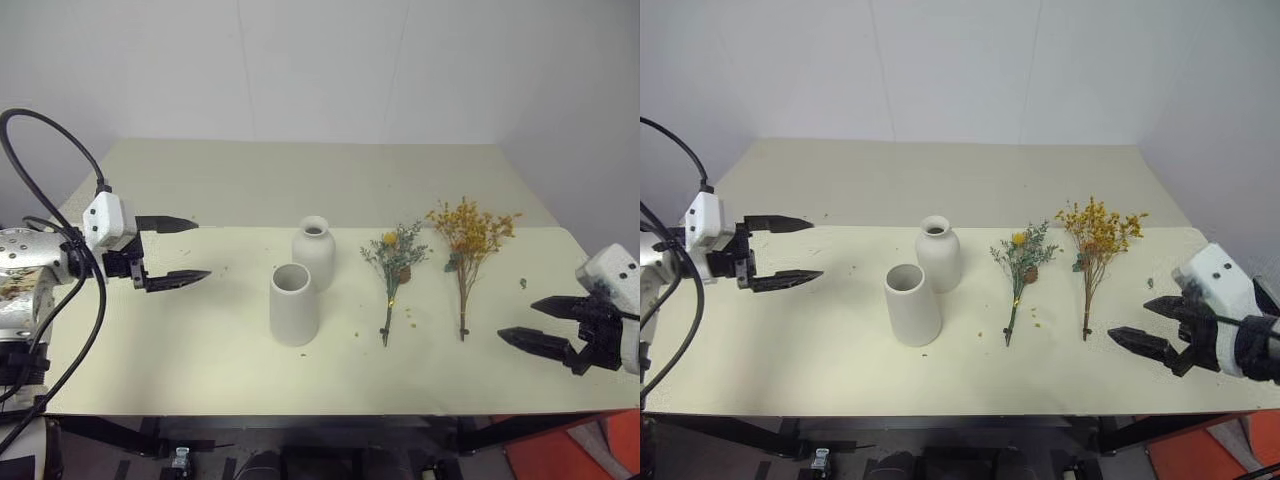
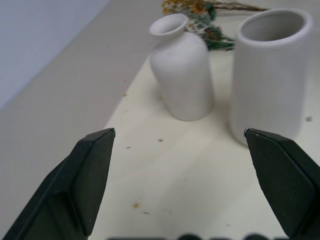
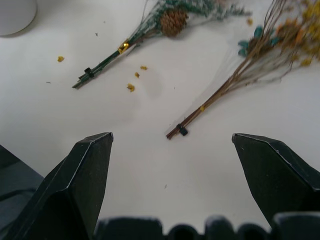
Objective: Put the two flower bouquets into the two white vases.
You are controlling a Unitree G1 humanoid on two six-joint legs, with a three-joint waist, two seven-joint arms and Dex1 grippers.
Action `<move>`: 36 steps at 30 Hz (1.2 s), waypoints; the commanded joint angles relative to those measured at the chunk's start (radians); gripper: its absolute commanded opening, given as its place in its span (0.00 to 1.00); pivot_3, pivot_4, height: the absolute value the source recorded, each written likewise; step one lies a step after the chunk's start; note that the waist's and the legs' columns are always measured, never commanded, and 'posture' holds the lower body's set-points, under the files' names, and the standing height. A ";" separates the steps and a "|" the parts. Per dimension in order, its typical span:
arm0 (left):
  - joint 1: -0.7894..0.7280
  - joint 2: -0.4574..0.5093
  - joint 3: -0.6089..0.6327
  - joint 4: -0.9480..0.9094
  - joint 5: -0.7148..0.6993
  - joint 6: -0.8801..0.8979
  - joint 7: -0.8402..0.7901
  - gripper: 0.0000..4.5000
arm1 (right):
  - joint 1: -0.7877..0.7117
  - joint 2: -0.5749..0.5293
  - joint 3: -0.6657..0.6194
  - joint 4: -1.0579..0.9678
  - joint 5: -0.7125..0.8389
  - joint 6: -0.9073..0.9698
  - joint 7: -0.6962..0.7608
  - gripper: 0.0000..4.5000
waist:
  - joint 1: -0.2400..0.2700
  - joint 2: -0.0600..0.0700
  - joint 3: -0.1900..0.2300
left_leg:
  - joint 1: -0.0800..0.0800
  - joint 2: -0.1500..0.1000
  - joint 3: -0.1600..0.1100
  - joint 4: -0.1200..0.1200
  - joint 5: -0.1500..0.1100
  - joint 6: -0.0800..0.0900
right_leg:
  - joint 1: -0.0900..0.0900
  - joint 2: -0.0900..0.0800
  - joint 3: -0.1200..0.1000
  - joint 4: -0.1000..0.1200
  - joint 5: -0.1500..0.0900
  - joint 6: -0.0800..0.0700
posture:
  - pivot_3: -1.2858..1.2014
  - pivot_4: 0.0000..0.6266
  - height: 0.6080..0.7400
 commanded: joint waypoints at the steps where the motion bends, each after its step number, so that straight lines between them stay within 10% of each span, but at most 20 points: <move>1: 0.006 0.039 0.053 -0.068 -0.048 0.034 -0.007 1.00 | 0.024 0.011 -0.028 -0.010 -0.094 -0.178 0.020 0.99 | 0.000 0.000 0.000 | 0.000 0.000 0.000 0.000 0.000 0.000 | 0.000 0.000 0.000 0.000 0.000 0.000 | 0.52 0.24 1.00; 14: 0.128 0.074 0.136 -0.178 -0.065 0.071 0.028 1.00 | 0.014 0.002 0.018 0.077 -0.117 -0.271 0.082 0.99 | 0.000 0.000 0.000 | 0.001 0.000 0.000 0.000 0.000 0.000 | 0.000 0.000 0.000 0.000 0.000 0.000 | 0.52 0.24 1.00; 21: 0.127 0.073 0.115 -0.173 -0.031 0.027 0.053 1.00 | -0.309 0.006 0.216 0.131 0.052 0.047 -0.073 0.99 | -0.008 0.000 0.000 | 0.002 0.001 0.001 0.000 0.000 0.000 | 0.000 0.000 0.000 0.000 0.000 -0.001 | 0.52 0.24 1.00; 36: 0.001 0.042 0.006 -0.106 -0.002 -0.059 -0.003 1.00 | -0.780 0.620 0.509 0.195 -0.016 0.527 -0.703 0.99 | -0.002 0.000 0.000 | -0.005 0.000 0.000 -0.001 0.000 0.000 | -0.006 0.001 0.000 0.003 0.004 -0.008 | 0.52 0.24 1.00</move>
